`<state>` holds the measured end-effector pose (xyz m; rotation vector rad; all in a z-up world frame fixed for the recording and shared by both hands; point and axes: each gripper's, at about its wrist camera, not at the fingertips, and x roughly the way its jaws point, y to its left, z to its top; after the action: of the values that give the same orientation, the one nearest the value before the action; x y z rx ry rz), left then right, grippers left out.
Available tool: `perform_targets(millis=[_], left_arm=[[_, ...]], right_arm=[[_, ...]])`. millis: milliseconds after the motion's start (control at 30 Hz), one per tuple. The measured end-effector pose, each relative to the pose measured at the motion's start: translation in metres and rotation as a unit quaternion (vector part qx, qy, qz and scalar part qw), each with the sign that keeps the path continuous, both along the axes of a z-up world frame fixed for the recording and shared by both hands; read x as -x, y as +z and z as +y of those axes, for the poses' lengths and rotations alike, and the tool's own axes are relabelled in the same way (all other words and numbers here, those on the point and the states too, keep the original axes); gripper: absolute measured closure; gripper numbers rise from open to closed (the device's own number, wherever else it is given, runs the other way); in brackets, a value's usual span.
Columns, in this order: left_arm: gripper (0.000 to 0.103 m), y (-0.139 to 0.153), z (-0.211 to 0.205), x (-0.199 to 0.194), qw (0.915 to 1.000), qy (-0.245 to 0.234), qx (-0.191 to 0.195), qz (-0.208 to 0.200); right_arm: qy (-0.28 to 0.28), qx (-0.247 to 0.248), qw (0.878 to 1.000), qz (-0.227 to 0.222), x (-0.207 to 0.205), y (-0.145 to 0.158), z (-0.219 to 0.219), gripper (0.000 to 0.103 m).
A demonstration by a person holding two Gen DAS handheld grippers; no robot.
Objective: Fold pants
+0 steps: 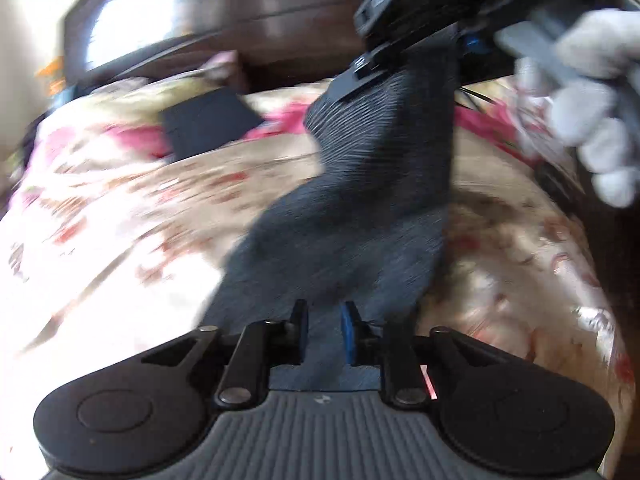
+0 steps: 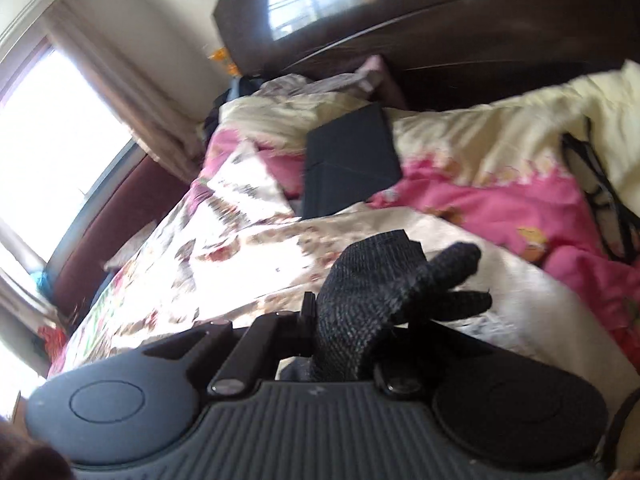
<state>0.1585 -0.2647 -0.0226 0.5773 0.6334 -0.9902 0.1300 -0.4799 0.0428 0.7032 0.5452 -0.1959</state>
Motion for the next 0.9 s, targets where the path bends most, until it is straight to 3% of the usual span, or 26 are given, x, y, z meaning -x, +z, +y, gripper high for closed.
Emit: perform_targets(millis=[133,233,333,467,567,633,700,800,833,900], left_arm=[[0.068,0.012,0.080,-0.004,0.9961,0.088,0.002,-0.001],[0.067,0.011,0.142,-0.003,0.9879,0.154,-0.011,-0.004],[0.067,0.003,0.203,-0.001,0.9751,0.220,-0.030,-0.003],[0.067,-0.006,0.275,0.001,0.9532,0.298,-0.047,-0.006],[0.067,-0.015,0.322,0.004,0.9355,0.349,-0.056,-0.001],[0.066,-0.018,0.348,0.008,0.9261,0.374,-0.052,0.001],[0.049,-0.019,0.366,0.013,0.9220,0.386,-0.033,0.007],[0.049,-0.015,0.384,0.024,0.9172,0.398,-0.018,-0.004],[0.049,-0.015,0.390,0.028,0.9163,0.400,-0.015,-0.006],[0.049,-0.013,0.403,0.034,0.9132,0.407,-0.012,0.001]], right_arm=[[0.103,0.046,0.994,0.011,-0.032,0.015,0.098,0.097],[0.191,0.055,0.980,0.018,-0.056,0.006,0.182,0.097],[0.269,0.052,0.961,0.036,-0.077,-0.011,0.258,0.097],[0.365,0.075,0.927,0.049,-0.081,-0.028,0.353,0.097],[0.401,0.098,0.910,0.044,-0.080,-0.035,0.407,0.097],[0.408,0.119,0.905,0.030,-0.077,-0.030,0.432,0.097],[0.410,0.139,0.901,0.012,-0.076,-0.023,0.449,0.097],[0.421,0.163,0.892,-0.025,-0.077,-0.012,0.483,0.097],[0.431,0.175,0.884,-0.039,-0.074,-0.009,0.499,0.097],[0.466,0.228,0.854,-0.052,-0.071,-0.015,0.537,0.097]])
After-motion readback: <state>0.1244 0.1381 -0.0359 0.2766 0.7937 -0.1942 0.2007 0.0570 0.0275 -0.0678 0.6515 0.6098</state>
